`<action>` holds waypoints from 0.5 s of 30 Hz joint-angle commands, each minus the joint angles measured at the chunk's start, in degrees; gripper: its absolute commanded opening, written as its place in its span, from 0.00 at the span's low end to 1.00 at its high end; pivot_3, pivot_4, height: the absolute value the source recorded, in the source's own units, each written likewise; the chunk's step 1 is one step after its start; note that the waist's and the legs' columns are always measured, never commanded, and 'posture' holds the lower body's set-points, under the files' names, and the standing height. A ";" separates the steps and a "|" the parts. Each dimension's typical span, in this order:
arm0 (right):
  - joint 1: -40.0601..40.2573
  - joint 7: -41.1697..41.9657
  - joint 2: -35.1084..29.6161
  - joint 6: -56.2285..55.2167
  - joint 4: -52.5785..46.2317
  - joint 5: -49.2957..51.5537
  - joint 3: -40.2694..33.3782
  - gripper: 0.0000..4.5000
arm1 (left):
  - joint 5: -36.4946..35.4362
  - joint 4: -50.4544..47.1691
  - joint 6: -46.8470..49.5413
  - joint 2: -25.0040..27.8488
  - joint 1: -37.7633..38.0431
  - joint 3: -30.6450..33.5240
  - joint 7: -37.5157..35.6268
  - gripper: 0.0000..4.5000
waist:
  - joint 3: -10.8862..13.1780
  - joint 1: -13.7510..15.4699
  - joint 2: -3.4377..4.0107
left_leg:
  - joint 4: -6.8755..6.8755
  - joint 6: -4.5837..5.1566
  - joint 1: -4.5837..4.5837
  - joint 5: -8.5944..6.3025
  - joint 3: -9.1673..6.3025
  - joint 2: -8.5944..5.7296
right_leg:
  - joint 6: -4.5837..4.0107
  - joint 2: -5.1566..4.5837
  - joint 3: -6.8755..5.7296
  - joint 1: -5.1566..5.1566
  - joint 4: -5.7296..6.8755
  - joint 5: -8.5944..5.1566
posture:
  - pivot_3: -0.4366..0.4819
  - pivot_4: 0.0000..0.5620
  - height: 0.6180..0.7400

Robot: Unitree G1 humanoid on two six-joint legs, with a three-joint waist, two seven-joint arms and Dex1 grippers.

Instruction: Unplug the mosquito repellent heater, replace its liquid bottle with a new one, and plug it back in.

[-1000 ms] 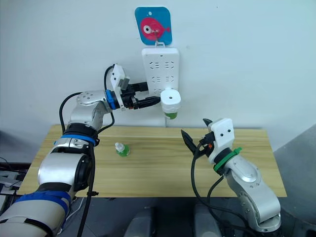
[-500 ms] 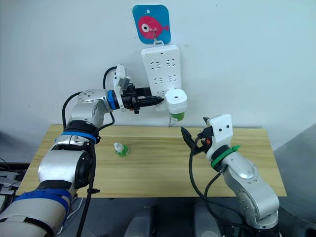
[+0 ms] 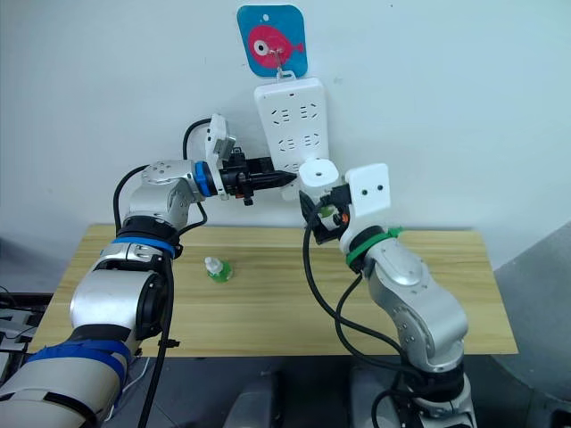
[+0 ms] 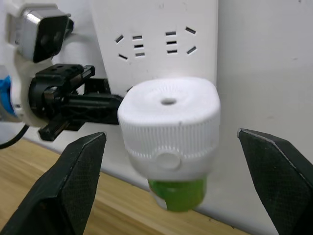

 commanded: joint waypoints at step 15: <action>-4.49 -0.24 3.78 -7.47 7.29 -5.16 0.95 1.00 | 0.52 -0.79 -1.87 -0.53 -0.17 0.44 1.03 0.29 | 0.01 -0.02 0.02 | 0.09 0.00 -0.54 0.02 -0.06 0.00 | -0.01 -0.01 0.00 -0.56 0.11 0.01 | 0.38 0.52 1.00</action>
